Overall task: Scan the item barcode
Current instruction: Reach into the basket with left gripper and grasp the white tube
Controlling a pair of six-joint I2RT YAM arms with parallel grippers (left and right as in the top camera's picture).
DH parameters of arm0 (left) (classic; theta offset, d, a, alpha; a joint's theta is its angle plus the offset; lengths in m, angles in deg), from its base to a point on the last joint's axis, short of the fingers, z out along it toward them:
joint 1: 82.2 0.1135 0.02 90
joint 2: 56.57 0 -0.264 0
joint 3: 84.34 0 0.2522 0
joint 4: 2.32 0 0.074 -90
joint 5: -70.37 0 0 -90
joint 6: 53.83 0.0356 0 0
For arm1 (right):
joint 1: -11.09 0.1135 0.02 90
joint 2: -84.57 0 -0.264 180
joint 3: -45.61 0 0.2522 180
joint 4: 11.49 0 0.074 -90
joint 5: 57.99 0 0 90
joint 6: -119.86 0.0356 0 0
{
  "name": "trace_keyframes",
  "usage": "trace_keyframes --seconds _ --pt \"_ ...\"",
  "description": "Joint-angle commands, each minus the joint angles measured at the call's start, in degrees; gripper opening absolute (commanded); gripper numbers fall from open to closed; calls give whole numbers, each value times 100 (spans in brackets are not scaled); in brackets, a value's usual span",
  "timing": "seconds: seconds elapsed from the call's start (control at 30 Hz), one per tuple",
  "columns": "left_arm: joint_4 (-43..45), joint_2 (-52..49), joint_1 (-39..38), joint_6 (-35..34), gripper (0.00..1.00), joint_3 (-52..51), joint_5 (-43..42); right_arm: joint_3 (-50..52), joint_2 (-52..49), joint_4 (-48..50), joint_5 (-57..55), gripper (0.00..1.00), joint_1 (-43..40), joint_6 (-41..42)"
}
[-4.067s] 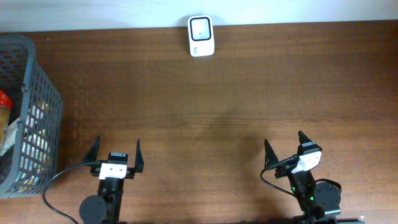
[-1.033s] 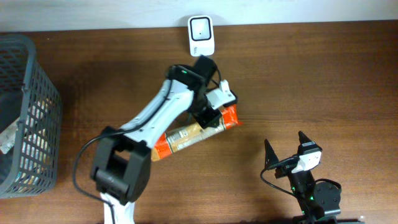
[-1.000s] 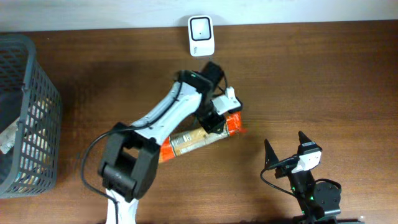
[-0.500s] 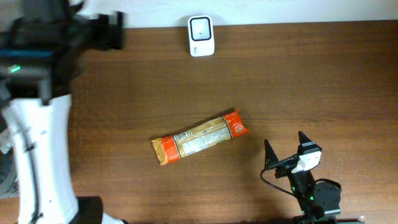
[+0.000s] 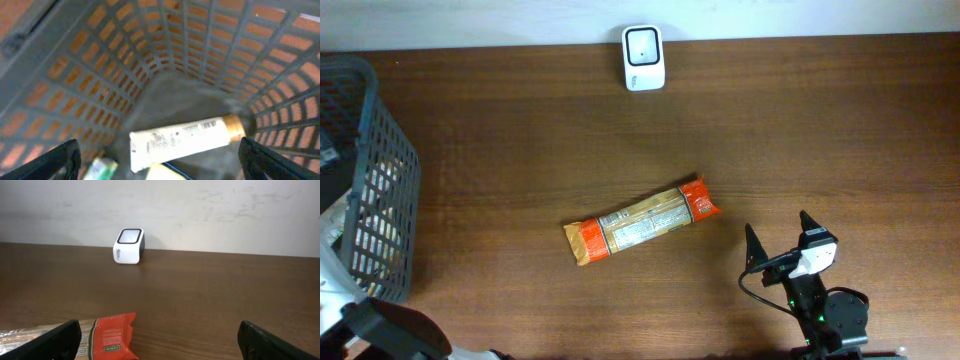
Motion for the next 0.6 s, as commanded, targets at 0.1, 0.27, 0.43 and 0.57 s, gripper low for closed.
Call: trace_keyframes --seconds 0.1,0.27,0.43,0.57 --pt "-116 -831 2 2463 99 -66 -601 42 28 -11 -7 99 28 -42" --pt "-136 -977 2 2623 99 -66 -905 42 28 -11 -7 99 28 -42" --pt "-164 -1252 -4 2627 99 -66 -990 42 28 -11 -7 99 28 -42" --pt "-225 -1353 -2 2973 98 -66 -925 42 28 -11 -7 99 28 -42"
